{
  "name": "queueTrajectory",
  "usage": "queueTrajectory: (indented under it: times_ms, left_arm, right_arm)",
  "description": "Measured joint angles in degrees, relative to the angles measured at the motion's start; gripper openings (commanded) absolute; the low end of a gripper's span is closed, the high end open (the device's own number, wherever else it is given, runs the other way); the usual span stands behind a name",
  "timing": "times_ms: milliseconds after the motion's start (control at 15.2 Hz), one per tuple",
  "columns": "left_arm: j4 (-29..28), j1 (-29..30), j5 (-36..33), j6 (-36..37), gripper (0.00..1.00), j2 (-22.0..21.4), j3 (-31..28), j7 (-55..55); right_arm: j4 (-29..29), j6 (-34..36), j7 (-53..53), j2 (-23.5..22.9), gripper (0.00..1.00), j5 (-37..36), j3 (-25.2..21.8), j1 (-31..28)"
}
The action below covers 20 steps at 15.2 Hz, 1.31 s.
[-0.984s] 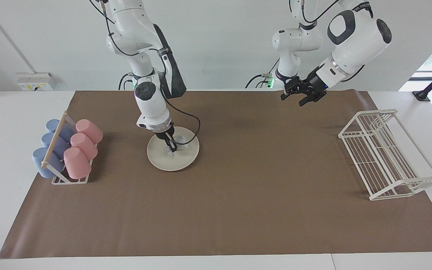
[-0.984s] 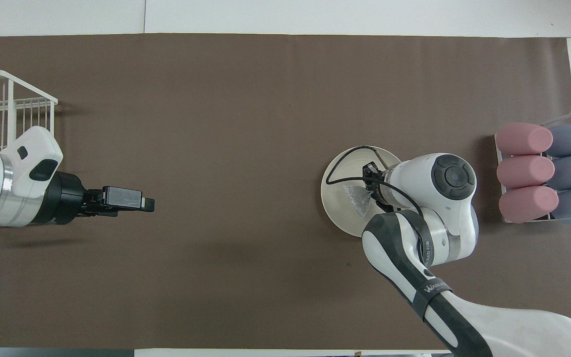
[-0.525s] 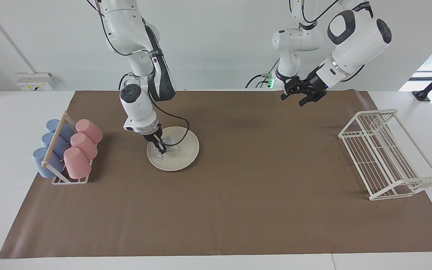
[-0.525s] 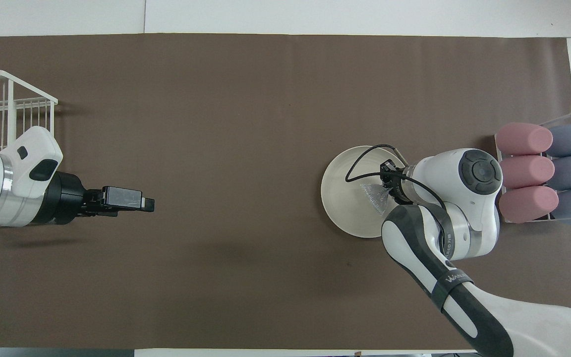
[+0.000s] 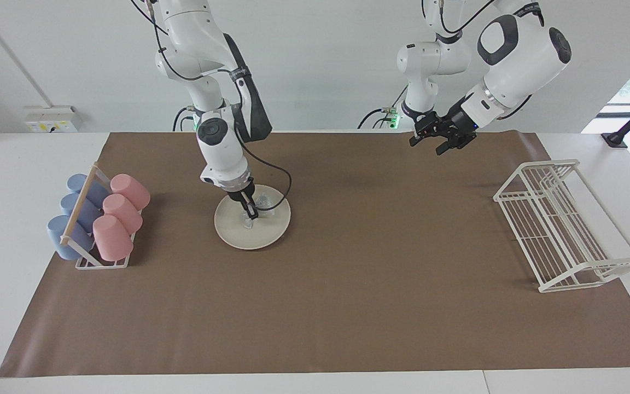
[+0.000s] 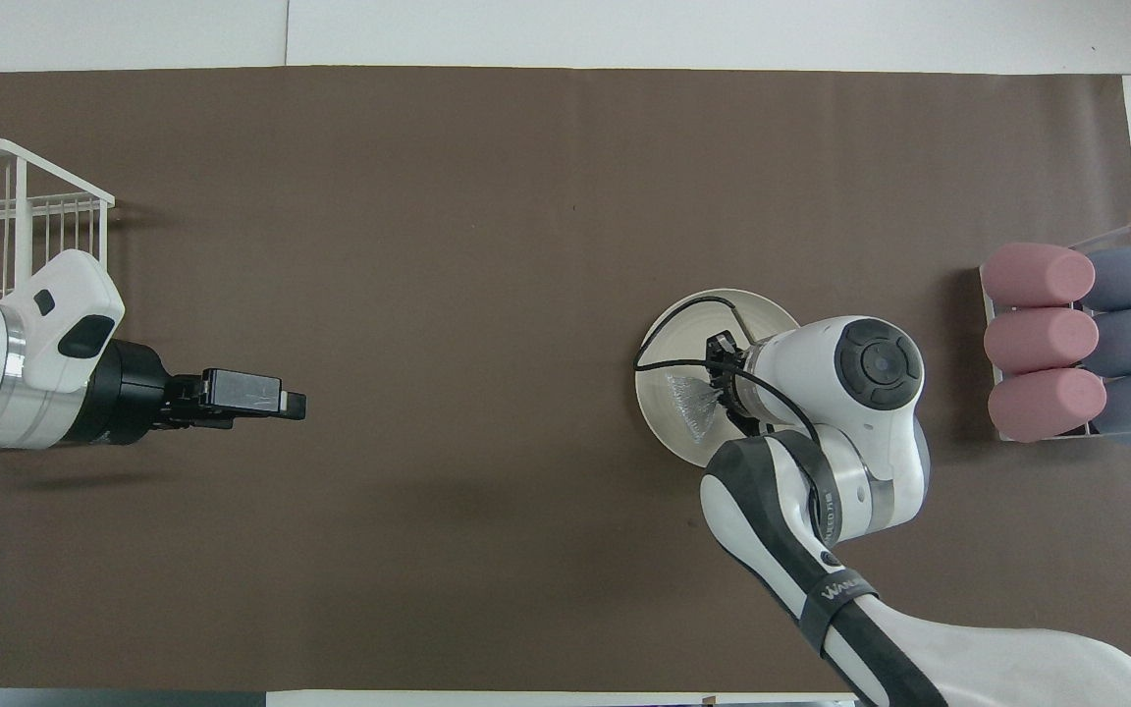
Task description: Wipe plate with sponge
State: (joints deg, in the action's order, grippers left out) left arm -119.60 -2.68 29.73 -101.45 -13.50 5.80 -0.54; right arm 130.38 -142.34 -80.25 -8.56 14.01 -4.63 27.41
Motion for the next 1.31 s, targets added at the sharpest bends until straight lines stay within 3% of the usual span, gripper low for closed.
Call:
queueTrajectory:
  times_ms: [393, 787, 1311]
  left_arm:
    - [0.0, 0.0, 0.0, 0.0, 1.0, 0.0, 0.0, 0.0]
    - [0.0, 0.0, 0.0, 0.0, 1.0, 0.0, 0.0, 0.0]
    - [0.0, 0.0, 0.0, 0.0, 1.0, 0.0, 0.0, 0.0]
  right_arm:
    - [0.2, -0.9, 1.8, -0.2, 0.0, 3.0, 0.1, 1.2]
    - [0.2, -0.9, 18.0, -0.2, 0.0, 3.2, -0.1, -8.2]
    - [0.2, -0.9, 18.6, -0.2, 0.0, 3.2, -0.2, -8.8]
